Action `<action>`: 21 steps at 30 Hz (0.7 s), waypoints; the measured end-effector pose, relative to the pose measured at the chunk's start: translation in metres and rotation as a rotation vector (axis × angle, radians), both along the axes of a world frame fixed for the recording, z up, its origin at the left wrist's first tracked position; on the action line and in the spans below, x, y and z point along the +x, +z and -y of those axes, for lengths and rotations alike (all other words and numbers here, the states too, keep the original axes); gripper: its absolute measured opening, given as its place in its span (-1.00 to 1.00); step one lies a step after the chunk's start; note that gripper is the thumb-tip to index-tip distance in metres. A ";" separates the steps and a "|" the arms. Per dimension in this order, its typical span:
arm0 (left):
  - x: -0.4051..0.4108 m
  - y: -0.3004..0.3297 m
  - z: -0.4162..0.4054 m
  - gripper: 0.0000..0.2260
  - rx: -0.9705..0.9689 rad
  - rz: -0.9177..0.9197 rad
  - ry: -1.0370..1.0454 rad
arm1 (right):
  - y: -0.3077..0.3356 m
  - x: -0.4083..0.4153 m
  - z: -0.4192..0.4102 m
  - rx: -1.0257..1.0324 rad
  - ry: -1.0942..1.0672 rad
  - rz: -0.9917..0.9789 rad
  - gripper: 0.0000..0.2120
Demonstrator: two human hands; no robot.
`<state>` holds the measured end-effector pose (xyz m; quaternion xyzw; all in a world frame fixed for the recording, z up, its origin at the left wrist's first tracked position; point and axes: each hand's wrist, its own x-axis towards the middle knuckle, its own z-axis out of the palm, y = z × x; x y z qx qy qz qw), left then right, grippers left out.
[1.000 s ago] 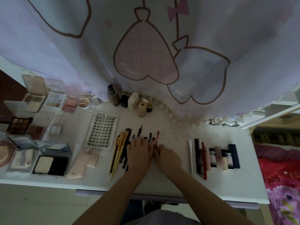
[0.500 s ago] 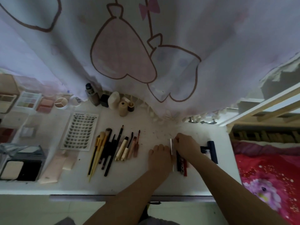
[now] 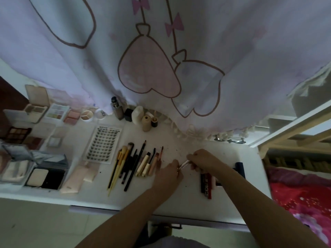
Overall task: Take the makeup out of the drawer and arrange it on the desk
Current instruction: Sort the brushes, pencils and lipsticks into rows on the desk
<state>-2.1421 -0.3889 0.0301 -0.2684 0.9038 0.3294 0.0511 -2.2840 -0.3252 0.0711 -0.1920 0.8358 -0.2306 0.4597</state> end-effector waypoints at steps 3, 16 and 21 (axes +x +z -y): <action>0.012 0.012 0.014 -0.77 -0.188 -0.098 -0.091 | 0.020 0.001 0.000 -0.038 0.038 0.087 -0.67; 0.020 0.060 0.048 -0.78 -0.062 -0.238 -0.214 | 0.065 0.022 -0.003 -0.316 0.272 -0.160 -0.60; 0.022 0.064 0.046 -0.78 -0.111 -0.198 -0.261 | 0.075 0.019 -0.019 -0.234 0.270 0.057 -0.67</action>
